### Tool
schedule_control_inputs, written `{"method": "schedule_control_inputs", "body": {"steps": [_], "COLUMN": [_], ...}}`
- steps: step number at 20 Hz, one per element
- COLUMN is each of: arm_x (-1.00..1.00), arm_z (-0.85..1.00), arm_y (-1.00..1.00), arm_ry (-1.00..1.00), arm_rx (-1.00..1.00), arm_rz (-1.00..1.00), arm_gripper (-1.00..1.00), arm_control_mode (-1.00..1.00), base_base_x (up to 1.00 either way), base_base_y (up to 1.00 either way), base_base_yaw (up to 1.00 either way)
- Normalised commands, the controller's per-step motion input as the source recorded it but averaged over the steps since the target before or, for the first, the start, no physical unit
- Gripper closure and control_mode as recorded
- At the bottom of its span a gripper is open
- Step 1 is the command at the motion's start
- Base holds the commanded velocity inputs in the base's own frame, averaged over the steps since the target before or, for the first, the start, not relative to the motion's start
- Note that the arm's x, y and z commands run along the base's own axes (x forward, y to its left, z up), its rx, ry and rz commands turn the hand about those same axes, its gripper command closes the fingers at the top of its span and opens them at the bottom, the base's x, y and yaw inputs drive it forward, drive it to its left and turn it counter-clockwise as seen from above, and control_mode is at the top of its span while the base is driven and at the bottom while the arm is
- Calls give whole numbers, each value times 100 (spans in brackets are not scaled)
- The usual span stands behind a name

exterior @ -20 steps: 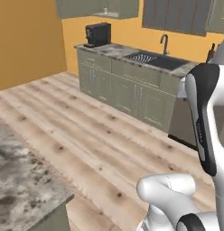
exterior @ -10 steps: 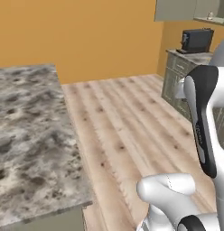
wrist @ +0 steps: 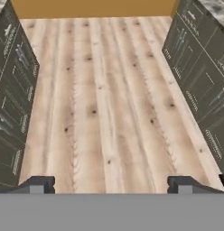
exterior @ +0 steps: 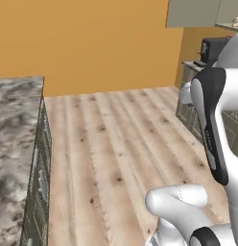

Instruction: Get the candle and the beer from the cabinet and move them to the dining counter.

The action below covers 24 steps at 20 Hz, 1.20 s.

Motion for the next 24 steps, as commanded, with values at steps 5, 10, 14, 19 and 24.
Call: {"method": "schedule_control_inputs", "body": {"steps": [5, 10, 14, 19, 24], "arm_x": [0, 0, 0, 0, 0], "arm_z": [0, 0, 0, 0, 0], "arm_y": [0, 0, 0, 0, 0], "arm_ry": [0, 0, 0, 0, 0], "arm_rx": [0, 0, 0, 0, 0], "arm_rz": [0, 0, 0, 0, 0], "arm_gripper": [-100, -100, -100, -100, -100], "arm_control_mode": [100, 100, 100, 100, 100], "base_base_x": [84, 96, 100, 100, 100], "base_base_y": [-66, -26, 1, 44, 54], "base_base_yaw": [-49, -49, -47, -47, -50]}}
